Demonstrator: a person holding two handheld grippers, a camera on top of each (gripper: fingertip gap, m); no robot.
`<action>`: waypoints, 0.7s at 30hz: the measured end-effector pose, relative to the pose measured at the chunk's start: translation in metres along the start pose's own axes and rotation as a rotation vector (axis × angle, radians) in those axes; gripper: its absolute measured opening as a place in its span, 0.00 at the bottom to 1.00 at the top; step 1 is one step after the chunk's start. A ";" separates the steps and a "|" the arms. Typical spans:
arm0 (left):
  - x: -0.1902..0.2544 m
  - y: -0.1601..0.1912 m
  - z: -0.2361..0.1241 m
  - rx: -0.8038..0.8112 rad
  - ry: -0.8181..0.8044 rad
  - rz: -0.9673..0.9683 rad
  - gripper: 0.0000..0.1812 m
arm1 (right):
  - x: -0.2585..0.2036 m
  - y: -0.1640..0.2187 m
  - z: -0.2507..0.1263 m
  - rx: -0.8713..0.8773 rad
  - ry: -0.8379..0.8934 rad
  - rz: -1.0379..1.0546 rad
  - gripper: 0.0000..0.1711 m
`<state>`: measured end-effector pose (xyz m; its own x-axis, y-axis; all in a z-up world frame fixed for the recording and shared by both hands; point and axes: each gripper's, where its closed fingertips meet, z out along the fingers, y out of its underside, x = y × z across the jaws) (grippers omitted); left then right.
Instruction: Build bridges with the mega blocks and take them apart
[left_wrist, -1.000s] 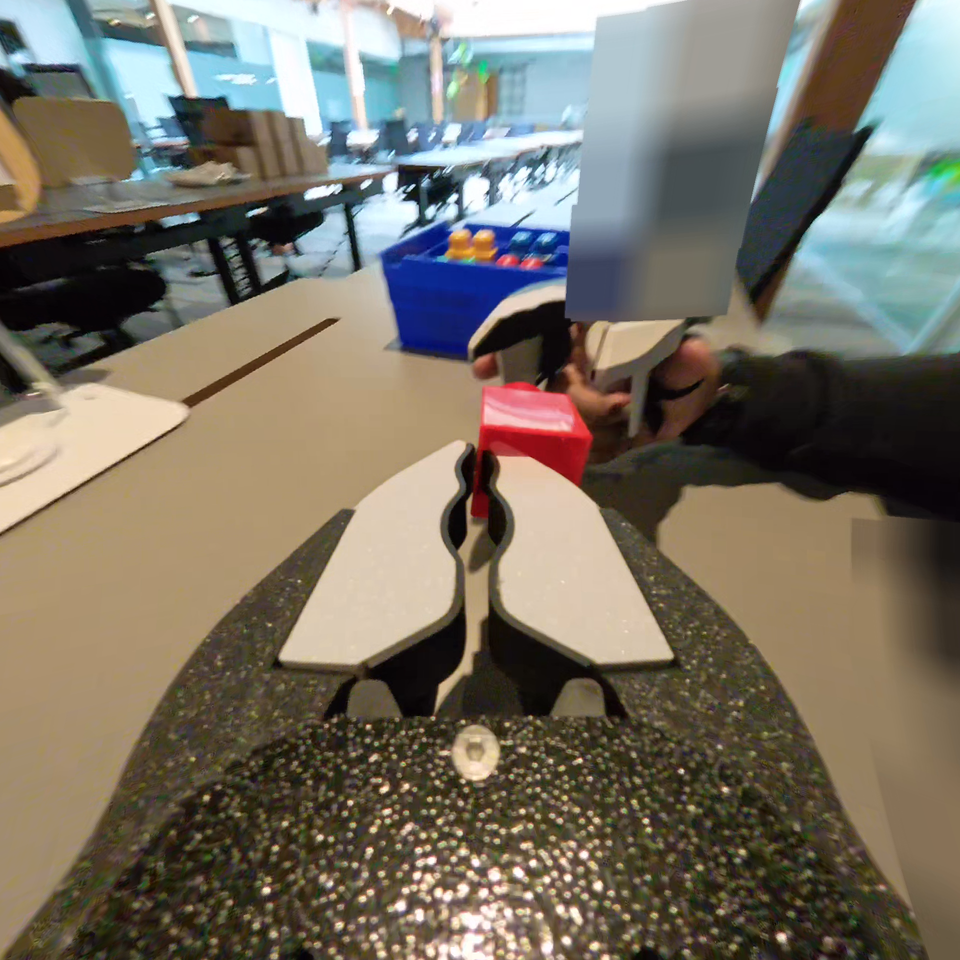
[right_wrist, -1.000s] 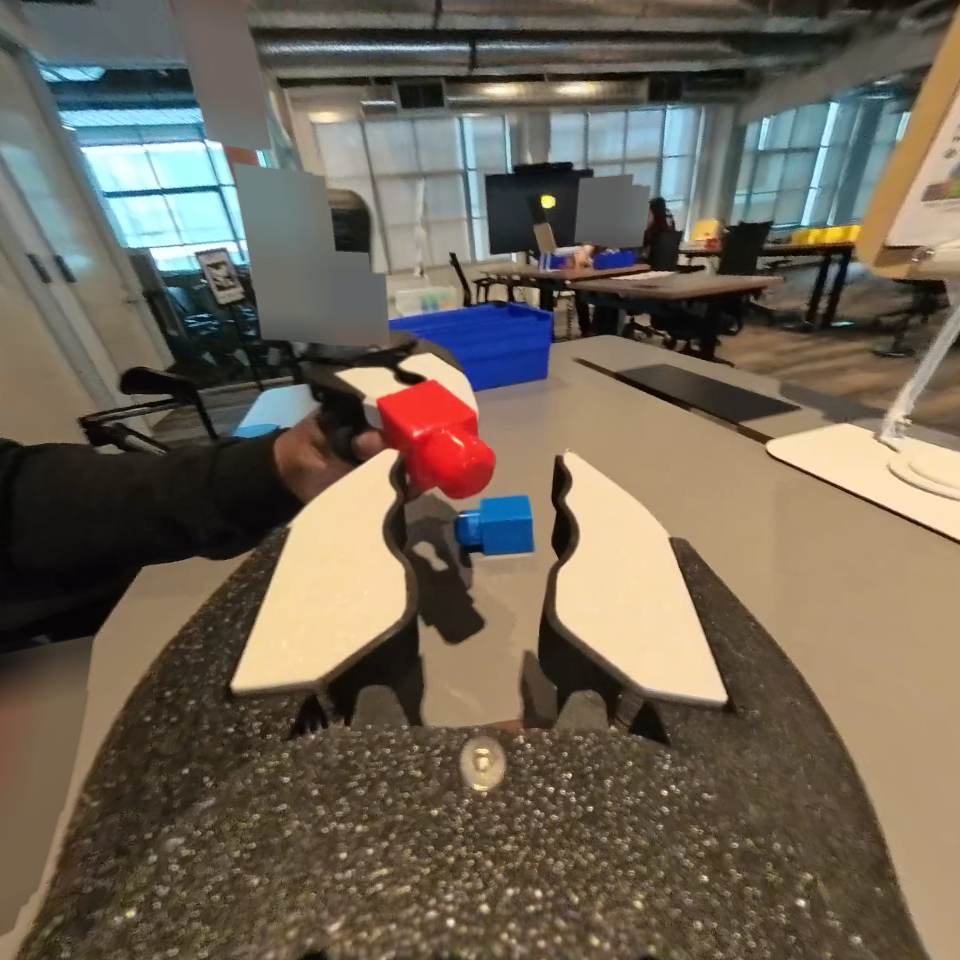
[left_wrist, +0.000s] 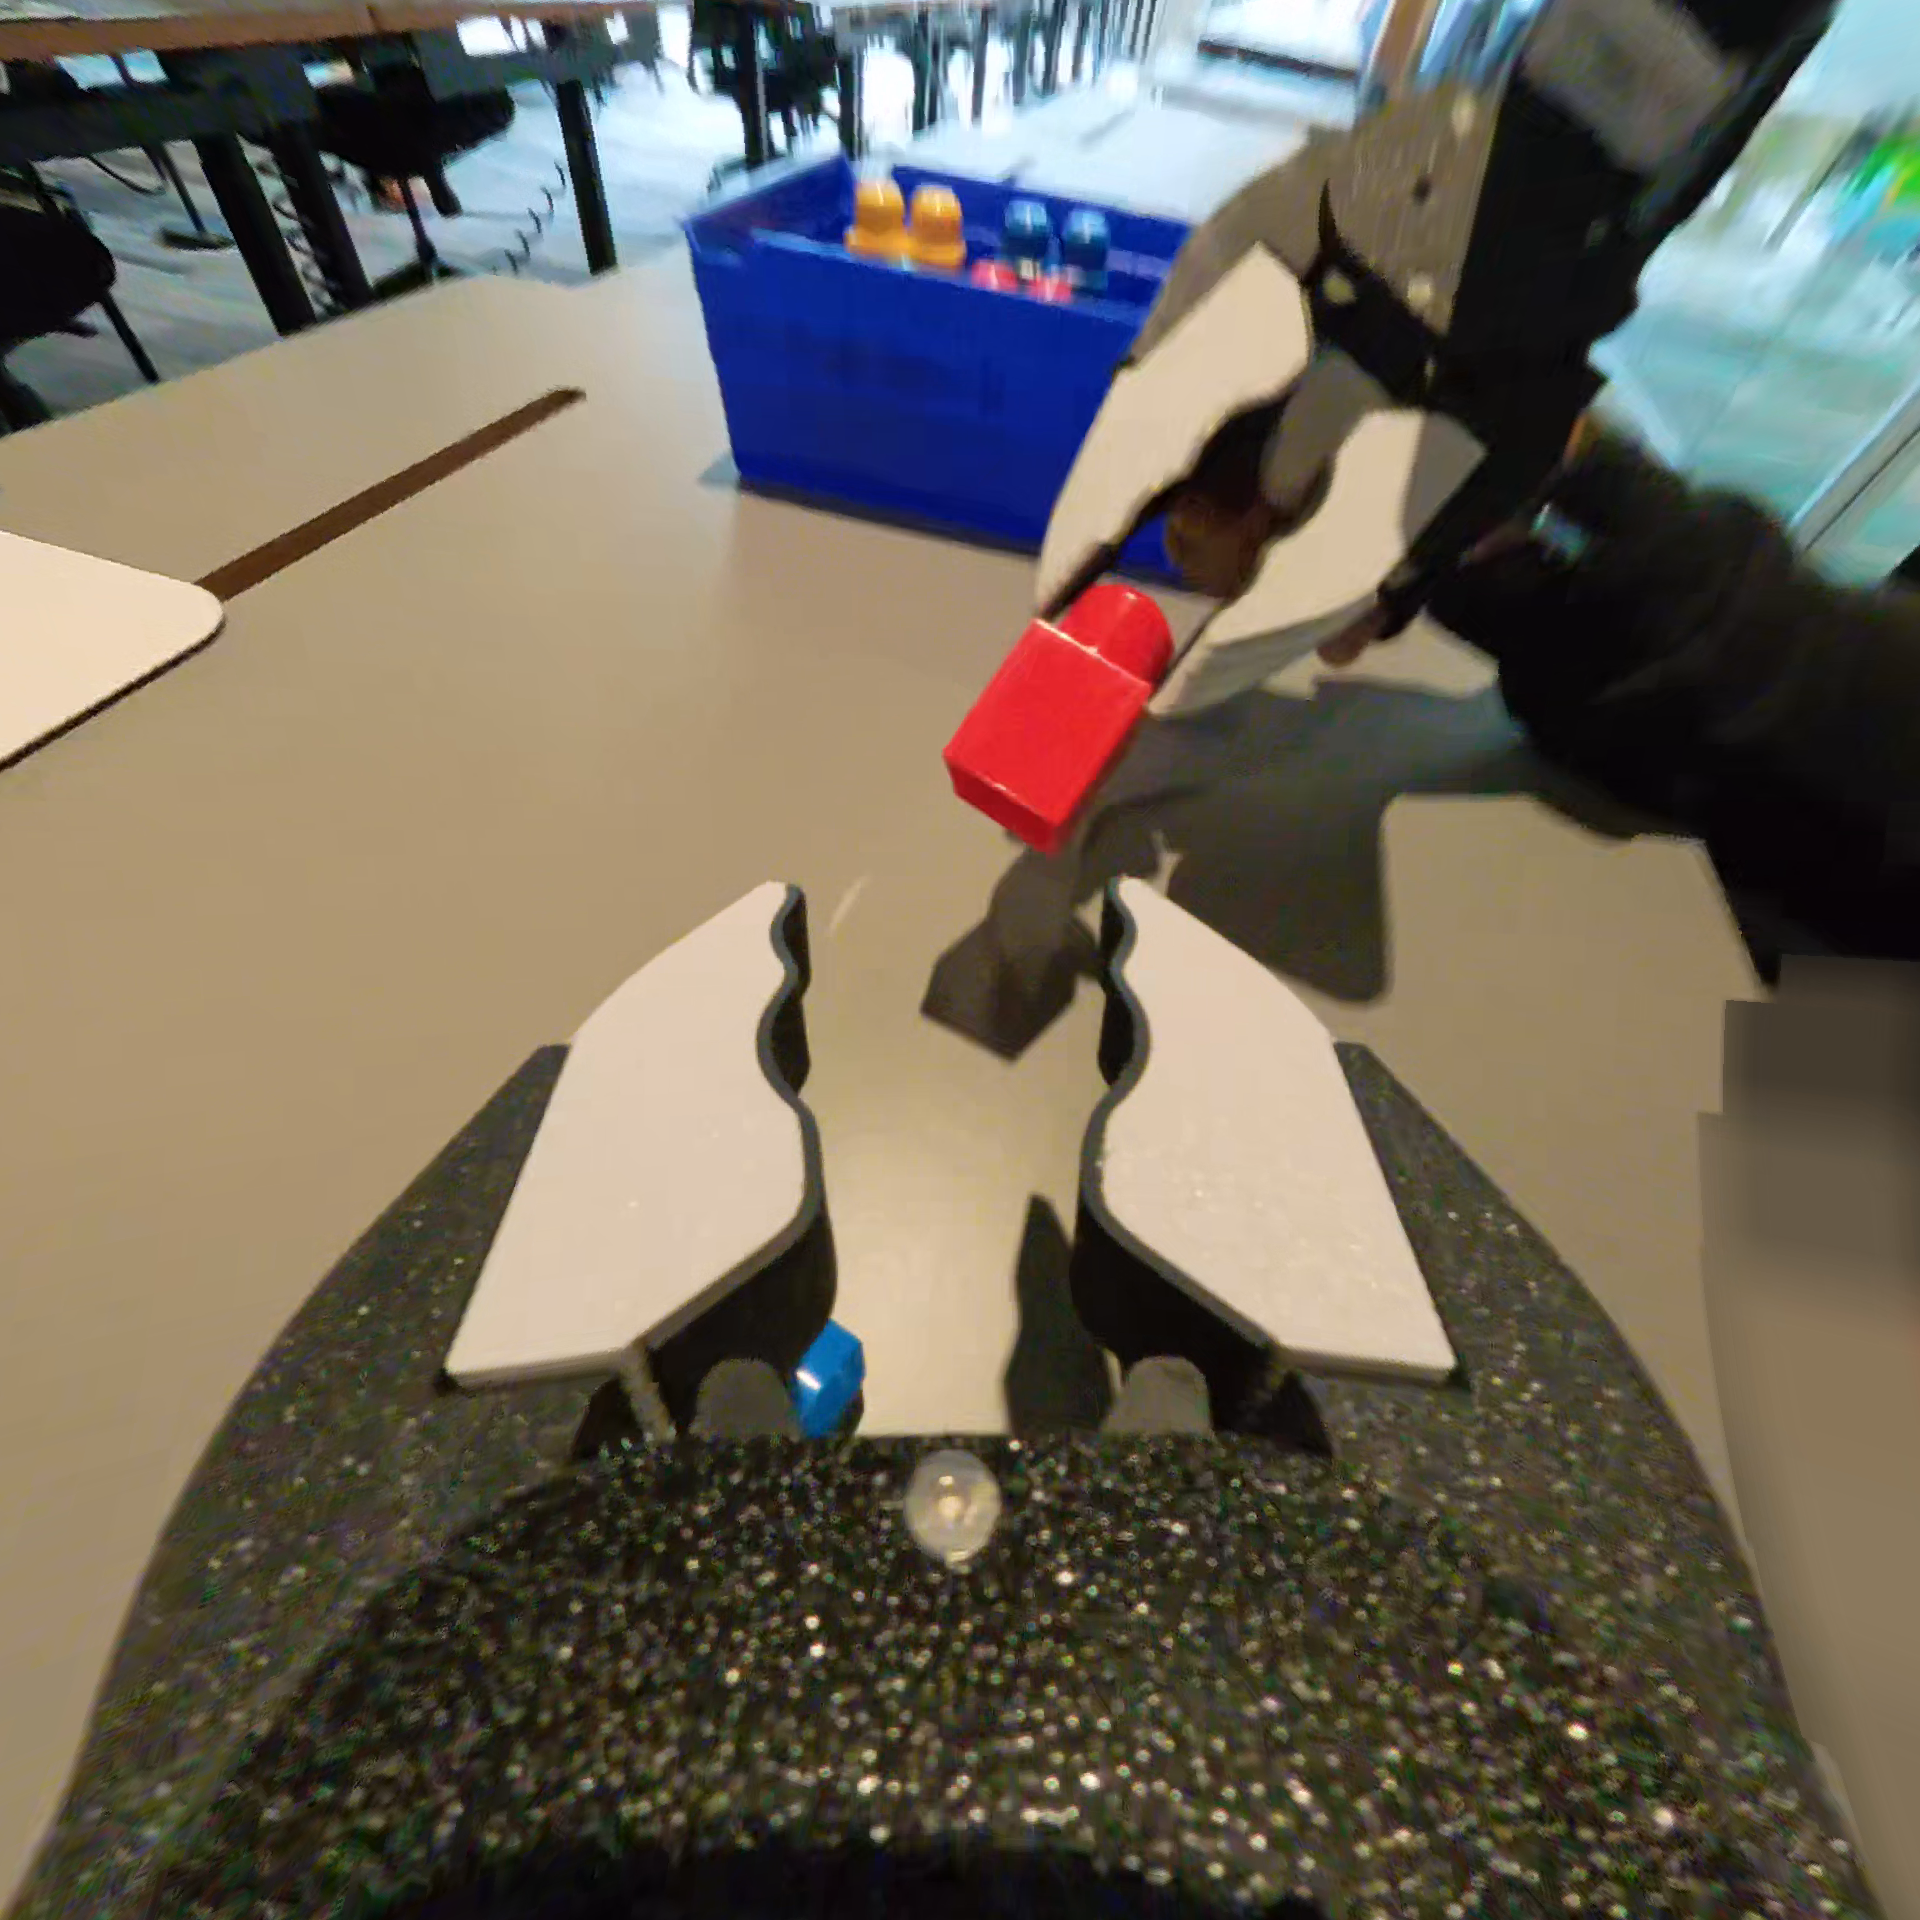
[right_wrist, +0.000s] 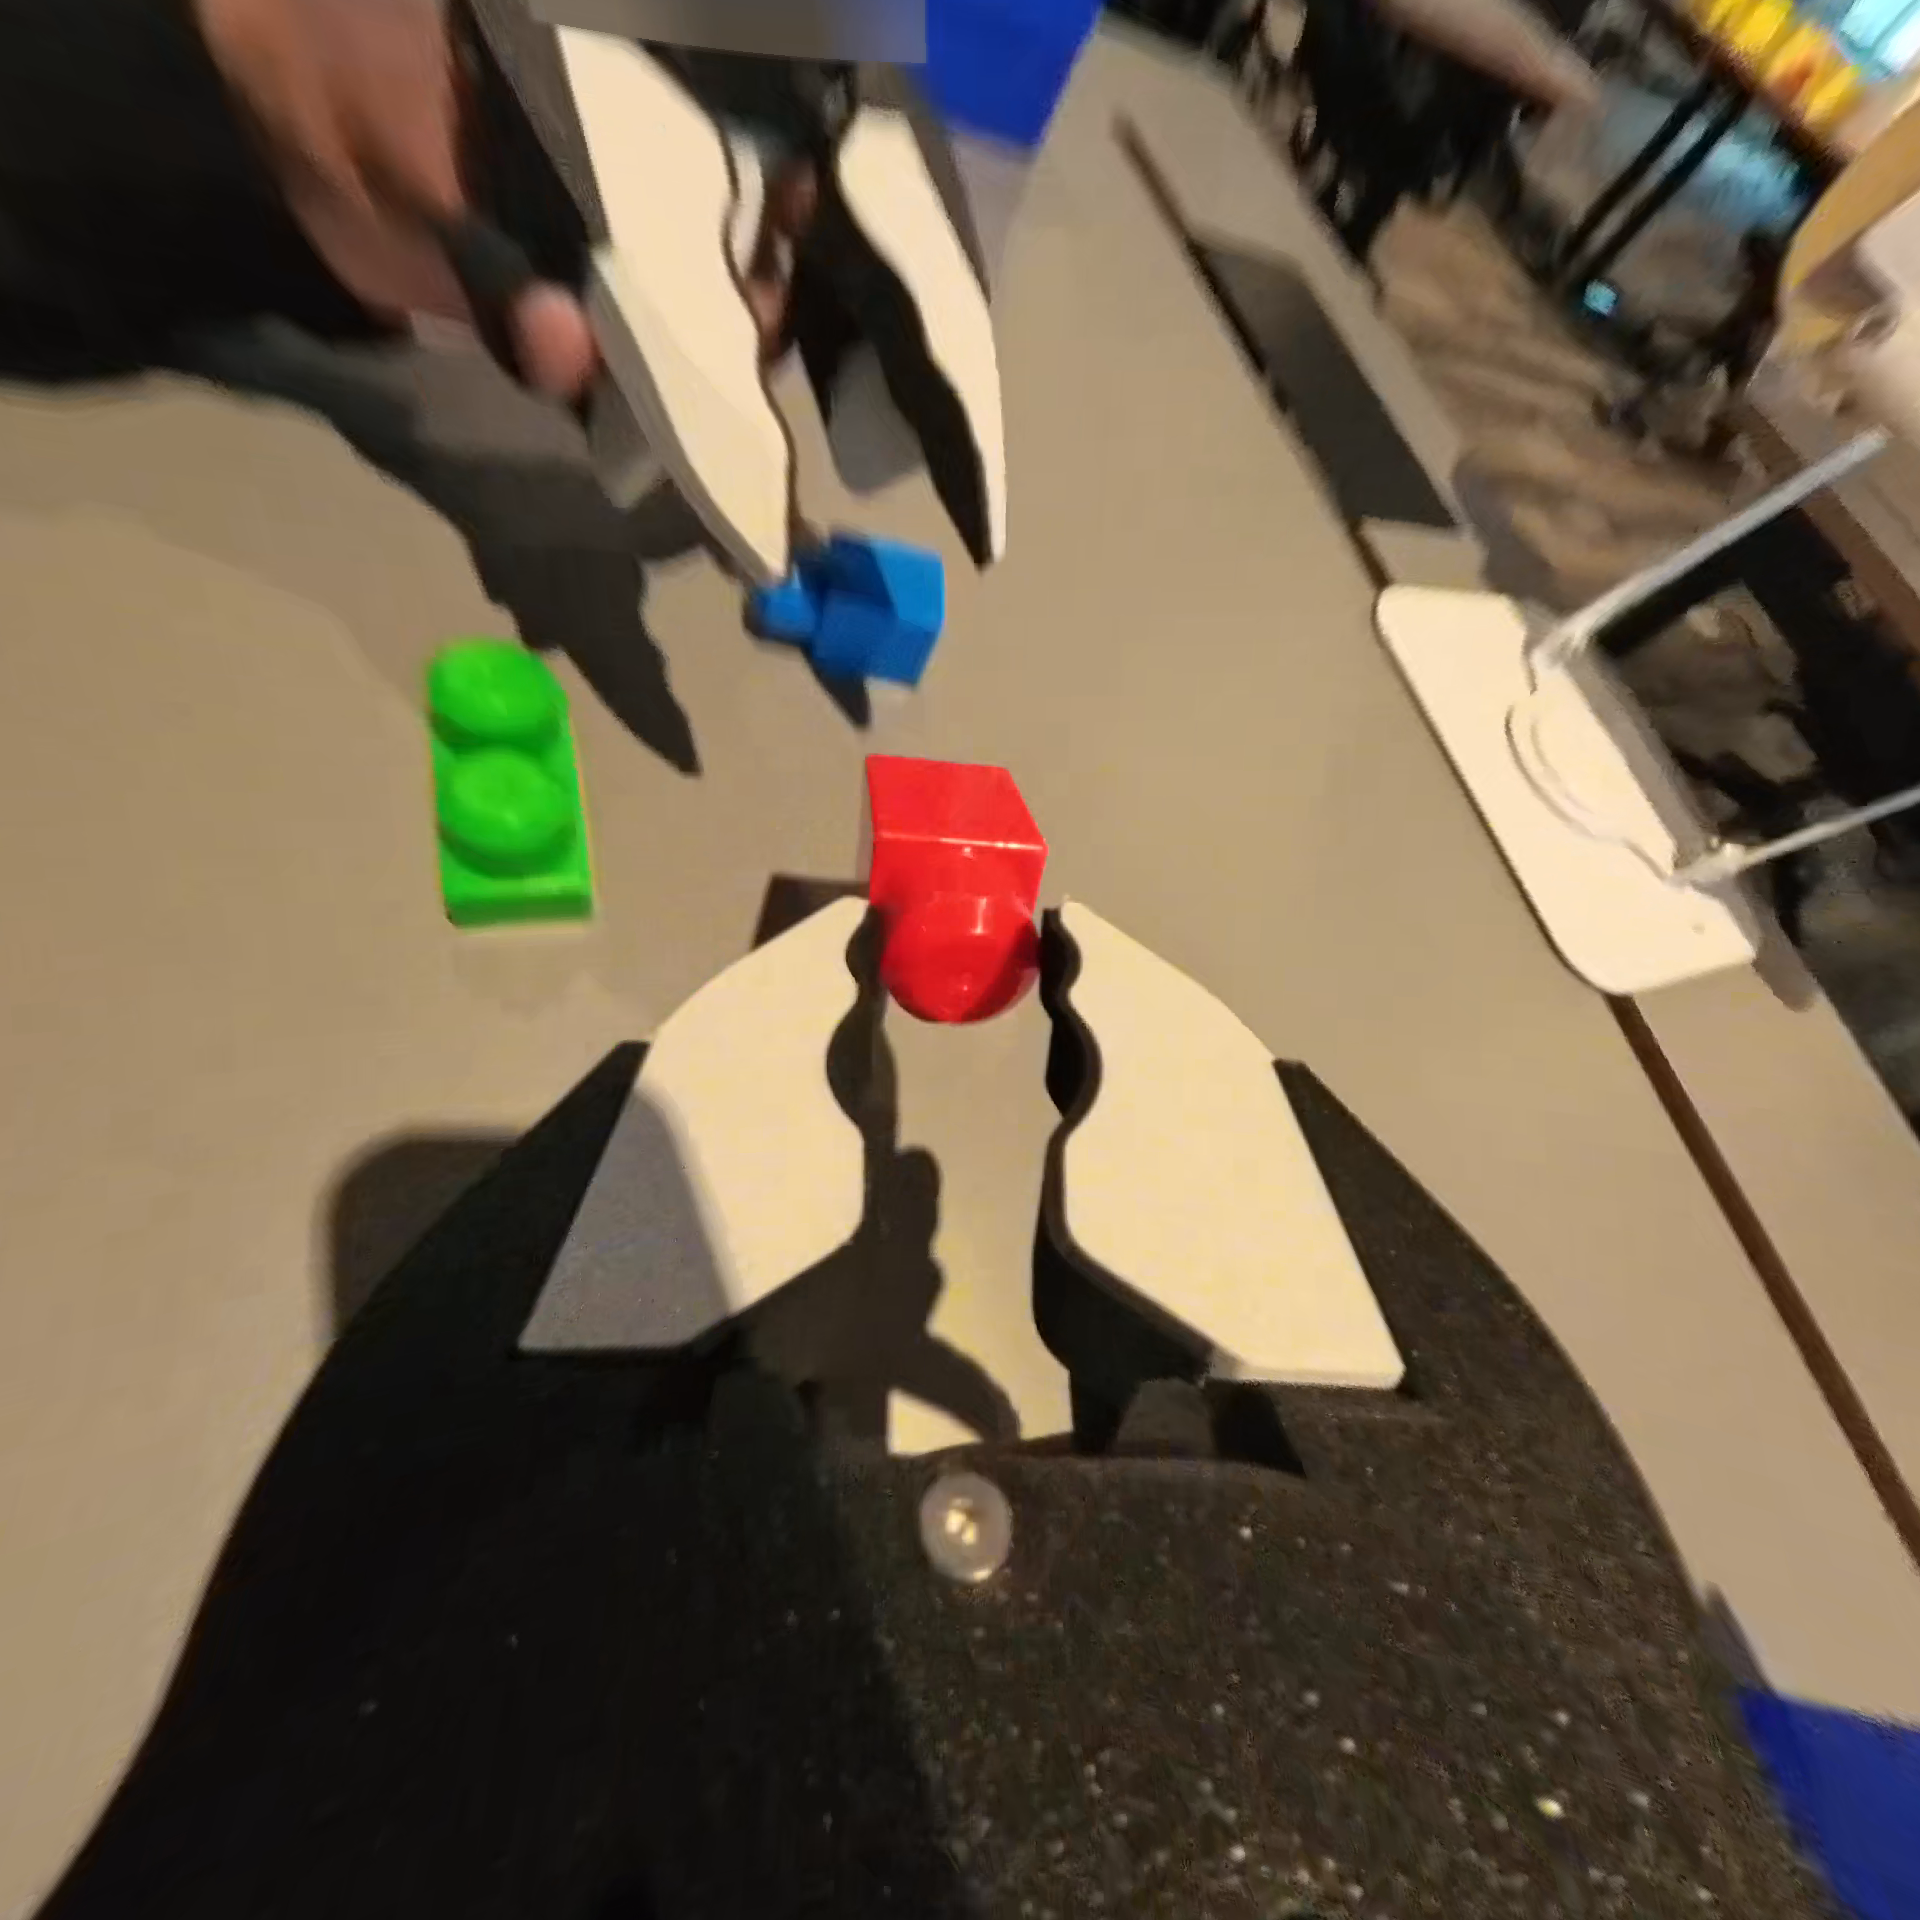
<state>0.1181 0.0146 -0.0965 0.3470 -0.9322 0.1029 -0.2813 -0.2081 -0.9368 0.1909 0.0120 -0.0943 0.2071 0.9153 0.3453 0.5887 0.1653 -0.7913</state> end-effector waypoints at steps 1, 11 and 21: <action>0.002 0.006 0.005 -0.045 -0.008 0.036 0.29 | -0.001 0.010 0.002 -0.072 0.002 -0.027 0.17; 0.034 0.048 0.036 -0.336 0.056 0.269 0.29 | -0.012 0.039 0.018 -0.478 -0.147 -0.175 0.17; 0.000 0.030 0.011 -0.227 -0.075 0.169 0.28 | -0.011 0.029 0.044 -0.484 -0.251 -0.113 0.18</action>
<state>0.1196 0.0114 -0.1283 0.3410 -0.9365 -0.0816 -0.5310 -0.1202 -0.8388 0.1711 0.0234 -0.1432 -0.0361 0.9709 0.2368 0.9006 0.1343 -0.4133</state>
